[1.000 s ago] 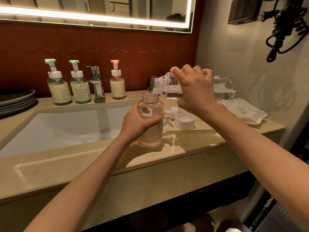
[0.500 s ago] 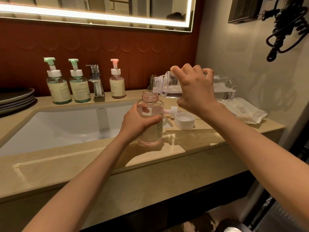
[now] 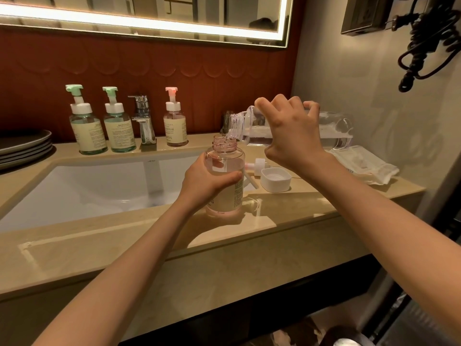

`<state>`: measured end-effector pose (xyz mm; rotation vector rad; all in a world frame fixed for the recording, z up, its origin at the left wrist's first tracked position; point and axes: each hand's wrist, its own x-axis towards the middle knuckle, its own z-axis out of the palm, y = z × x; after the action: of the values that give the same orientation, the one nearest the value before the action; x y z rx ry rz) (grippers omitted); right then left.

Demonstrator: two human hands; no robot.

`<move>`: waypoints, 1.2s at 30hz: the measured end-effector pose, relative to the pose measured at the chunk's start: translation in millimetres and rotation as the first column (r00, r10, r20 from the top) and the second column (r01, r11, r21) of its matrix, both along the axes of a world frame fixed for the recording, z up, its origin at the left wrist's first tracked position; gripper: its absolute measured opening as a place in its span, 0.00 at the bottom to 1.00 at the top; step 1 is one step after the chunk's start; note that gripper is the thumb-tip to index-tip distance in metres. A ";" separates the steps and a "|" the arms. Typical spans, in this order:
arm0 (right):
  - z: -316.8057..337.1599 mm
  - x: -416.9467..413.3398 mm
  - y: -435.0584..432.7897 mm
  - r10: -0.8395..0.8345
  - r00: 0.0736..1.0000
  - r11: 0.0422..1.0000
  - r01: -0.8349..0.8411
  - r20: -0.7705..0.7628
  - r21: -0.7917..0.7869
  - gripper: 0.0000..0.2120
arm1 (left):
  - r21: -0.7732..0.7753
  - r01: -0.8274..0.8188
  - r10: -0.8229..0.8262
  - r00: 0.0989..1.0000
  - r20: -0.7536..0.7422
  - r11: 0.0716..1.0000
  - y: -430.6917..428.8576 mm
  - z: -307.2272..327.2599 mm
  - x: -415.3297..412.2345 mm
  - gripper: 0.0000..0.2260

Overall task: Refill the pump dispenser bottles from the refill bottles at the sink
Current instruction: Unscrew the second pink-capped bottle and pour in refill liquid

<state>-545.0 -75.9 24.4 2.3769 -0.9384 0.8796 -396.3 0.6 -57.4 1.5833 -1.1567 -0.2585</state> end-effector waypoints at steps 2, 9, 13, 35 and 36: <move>-0.3 0.3 -0.1 -0.006 1.000 1.000 0.006 -0.003 -0.002 0.32 | -0.002 0.004 -0.004 1.000 -0.001 1.000 0.8 0.7 -0.8 0.38; 0.5 -0.7 1.1 -0.009 1.000 1.000 0.010 -0.013 0.007 0.32 | 0.002 -0.009 0.009 1.000 0.013 1.000 -0.3 0.9 -0.1 0.30; 0.8 -0.7 1.4 -0.007 1.000 1.000 0.008 -0.012 0.009 0.32 | 0.000 -0.016 0.016 1.000 0.019 1.000 0.1 1.3 -0.5 0.29; 0.9 -0.3 2.4 -0.014 1.000 1.000 0.014 -0.014 0.009 0.32 | -0.007 -0.019 0.019 1.000 0.003 1.000 1.9 2.1 -2.0 0.27; 0.9 -0.3 2.2 -0.013 1.000 1.000 0.013 -0.011 0.007 0.32 | -0.007 -0.019 0.019 1.000 0.005 1.000 1.1 1.6 -1.5 0.27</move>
<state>-545.3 -73.6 25.3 2.3765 -0.9529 0.8585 -397.9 1.7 -55.8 1.5887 -1.1444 -0.2379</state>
